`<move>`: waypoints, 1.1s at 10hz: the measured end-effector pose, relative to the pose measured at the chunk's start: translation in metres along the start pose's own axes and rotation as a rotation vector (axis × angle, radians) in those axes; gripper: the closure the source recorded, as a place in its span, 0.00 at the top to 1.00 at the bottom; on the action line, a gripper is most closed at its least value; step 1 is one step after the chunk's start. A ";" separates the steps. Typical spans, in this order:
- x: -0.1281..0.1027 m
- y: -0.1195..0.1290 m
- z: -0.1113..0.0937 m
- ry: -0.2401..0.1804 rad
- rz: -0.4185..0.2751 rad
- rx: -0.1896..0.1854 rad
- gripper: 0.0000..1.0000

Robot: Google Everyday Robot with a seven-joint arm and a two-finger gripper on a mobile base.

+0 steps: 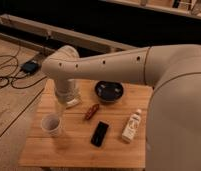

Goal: Push the ceramic bowl across the table

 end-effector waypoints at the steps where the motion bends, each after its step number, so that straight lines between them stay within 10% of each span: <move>1: 0.000 0.000 0.000 0.000 0.000 0.000 0.70; 11: 0.000 0.000 0.000 0.000 0.000 0.000 0.70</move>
